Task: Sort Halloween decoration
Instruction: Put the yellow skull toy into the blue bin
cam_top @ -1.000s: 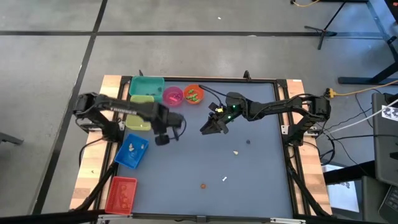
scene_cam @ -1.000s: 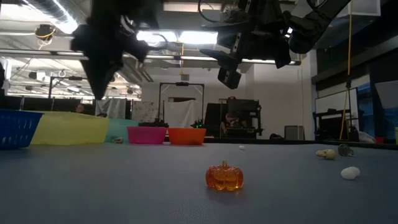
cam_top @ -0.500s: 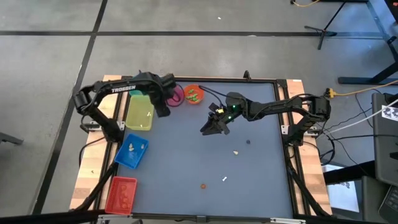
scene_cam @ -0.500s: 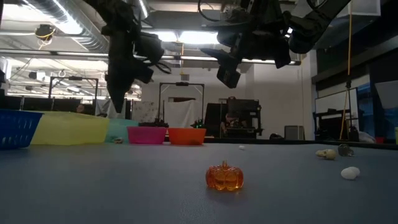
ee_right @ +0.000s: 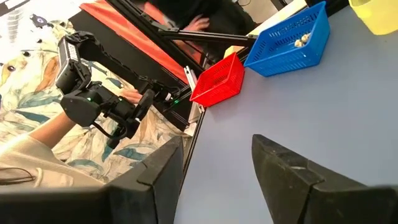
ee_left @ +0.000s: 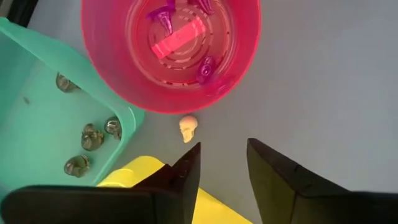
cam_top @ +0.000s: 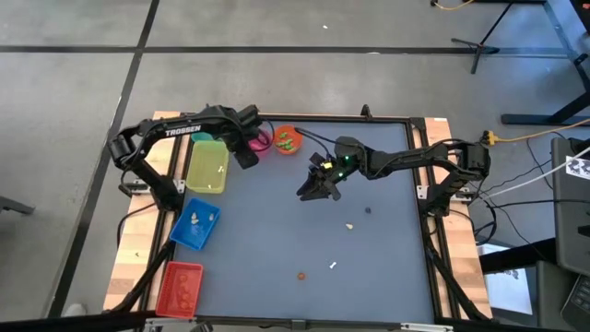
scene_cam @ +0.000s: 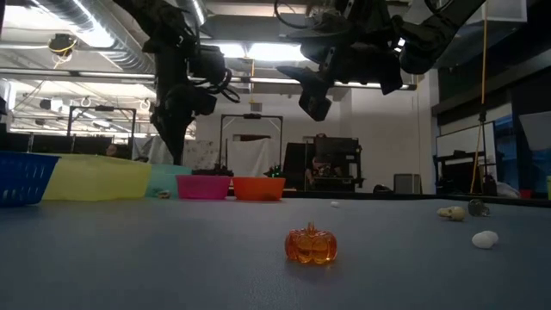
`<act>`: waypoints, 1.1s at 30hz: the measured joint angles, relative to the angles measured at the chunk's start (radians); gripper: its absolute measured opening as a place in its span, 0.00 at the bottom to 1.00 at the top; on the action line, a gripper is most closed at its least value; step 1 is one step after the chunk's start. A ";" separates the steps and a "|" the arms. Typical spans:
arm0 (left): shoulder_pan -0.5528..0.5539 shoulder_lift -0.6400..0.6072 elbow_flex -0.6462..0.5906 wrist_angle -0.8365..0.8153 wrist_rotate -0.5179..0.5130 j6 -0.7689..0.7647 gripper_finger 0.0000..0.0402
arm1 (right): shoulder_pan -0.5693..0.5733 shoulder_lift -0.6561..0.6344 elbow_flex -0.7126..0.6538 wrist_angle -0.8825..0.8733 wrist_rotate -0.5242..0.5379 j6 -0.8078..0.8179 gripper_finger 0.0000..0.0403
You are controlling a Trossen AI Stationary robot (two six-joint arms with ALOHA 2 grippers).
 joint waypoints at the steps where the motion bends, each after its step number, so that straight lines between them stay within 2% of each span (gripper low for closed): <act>1: 0.000 0.000 0.000 0.000 -0.002 0.013 0.29 | 0.000 0.000 0.000 0.000 0.000 -0.011 0.47; 7: 0.000 0.000 0.000 0.000 -0.066 0.030 0.29 | 0.000 0.000 0.000 0.000 0.000 -0.014 0.47; 15: -0.009 0.000 -0.013 0.026 -0.066 0.029 0.29 | 0.000 0.000 0.000 0.000 0.000 -0.014 0.47; 26: -0.025 0.001 -0.201 0.181 -0.098 0.031 0.29 | 0.000 0.000 0.000 0.000 0.001 -0.014 0.47; 33: -0.025 0.001 -0.278 0.333 -0.098 0.037 0.29 | 0.000 0.000 0.000 0.000 0.057 -0.015 0.47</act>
